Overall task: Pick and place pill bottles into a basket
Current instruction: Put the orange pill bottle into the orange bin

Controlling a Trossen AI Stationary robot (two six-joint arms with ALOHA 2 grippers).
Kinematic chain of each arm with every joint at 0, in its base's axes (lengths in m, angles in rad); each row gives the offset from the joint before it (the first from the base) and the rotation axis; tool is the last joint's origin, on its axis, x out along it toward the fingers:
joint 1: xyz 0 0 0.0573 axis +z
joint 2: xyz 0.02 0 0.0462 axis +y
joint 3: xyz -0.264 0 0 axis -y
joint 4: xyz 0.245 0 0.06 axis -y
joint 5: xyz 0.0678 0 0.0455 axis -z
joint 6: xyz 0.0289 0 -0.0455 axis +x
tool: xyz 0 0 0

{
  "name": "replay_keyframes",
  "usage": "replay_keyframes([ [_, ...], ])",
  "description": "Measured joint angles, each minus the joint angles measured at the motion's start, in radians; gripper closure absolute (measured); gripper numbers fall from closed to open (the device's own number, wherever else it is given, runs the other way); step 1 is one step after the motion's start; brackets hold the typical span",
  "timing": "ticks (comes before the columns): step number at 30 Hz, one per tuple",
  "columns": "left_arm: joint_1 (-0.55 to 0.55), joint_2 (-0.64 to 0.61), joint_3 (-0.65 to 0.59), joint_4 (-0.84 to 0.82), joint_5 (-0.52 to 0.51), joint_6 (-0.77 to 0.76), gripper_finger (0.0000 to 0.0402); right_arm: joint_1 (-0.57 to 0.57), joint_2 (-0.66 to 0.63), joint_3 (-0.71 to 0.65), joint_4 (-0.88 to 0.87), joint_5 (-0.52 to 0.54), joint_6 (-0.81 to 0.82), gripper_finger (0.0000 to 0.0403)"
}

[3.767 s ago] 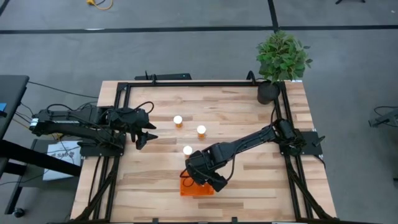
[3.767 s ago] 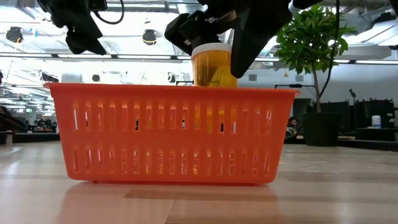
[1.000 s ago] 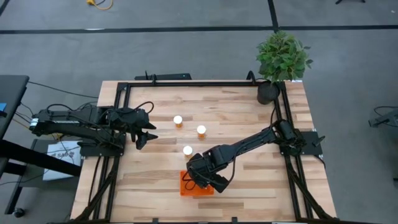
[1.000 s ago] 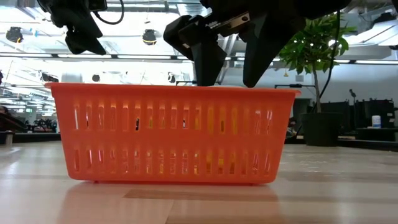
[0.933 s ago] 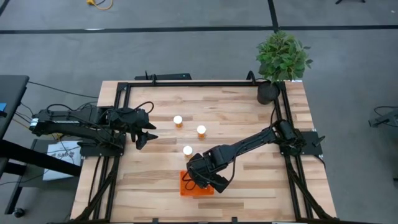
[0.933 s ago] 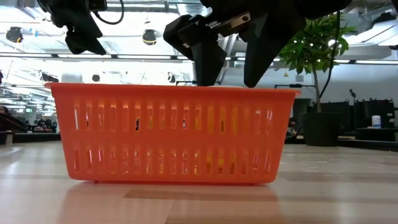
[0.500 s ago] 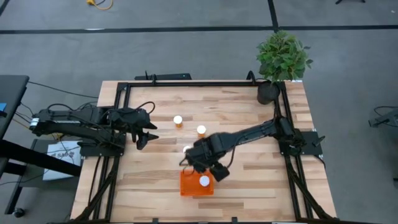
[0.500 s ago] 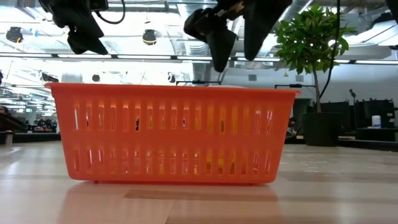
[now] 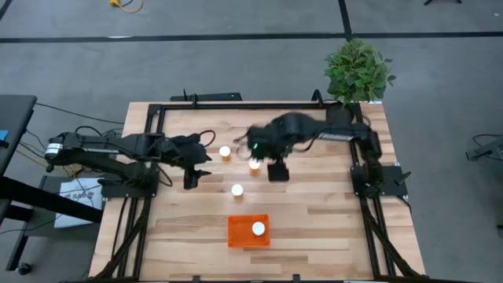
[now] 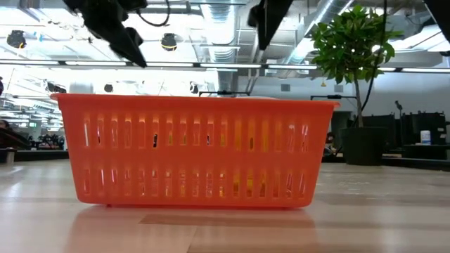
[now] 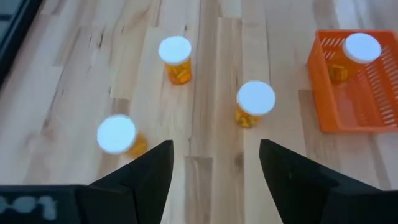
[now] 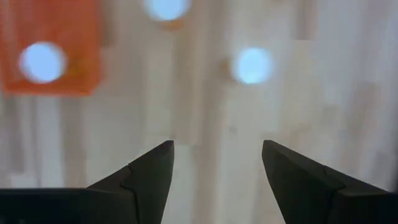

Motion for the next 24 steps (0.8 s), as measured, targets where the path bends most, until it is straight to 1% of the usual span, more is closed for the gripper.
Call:
replay_keyframes([
  [5,0.061,0.124,0.121,-0.106,-0.018,0.085,0.0173,-0.071,-0.109,-0.001,0.001,0.138,0.045,0.0163],
  [8,0.122,0.213,0.200,-0.175,-0.009,0.142,0.0173,-0.108,-0.166,0.000,0.001,0.164,0.070,0.0163],
  [10,0.170,0.277,0.255,-0.225,0.018,0.180,0.0173,-0.131,-0.198,-0.001,0.001,0.163,0.075,0.0163],
  [16,0.306,0.467,0.396,-0.354,0.151,0.263,0.0173,-0.188,-0.296,-0.001,0.007,0.165,0.042,0.0163],
  [21,0.366,0.571,0.440,-0.386,0.267,0.307,0.0173,-0.245,-0.358,-0.001,0.031,0.193,0.039,0.0163],
  [24,0.378,0.604,0.442,-0.388,0.293,0.328,0.0173,-0.272,-0.388,-0.001,0.032,0.192,0.039,0.0163],
])
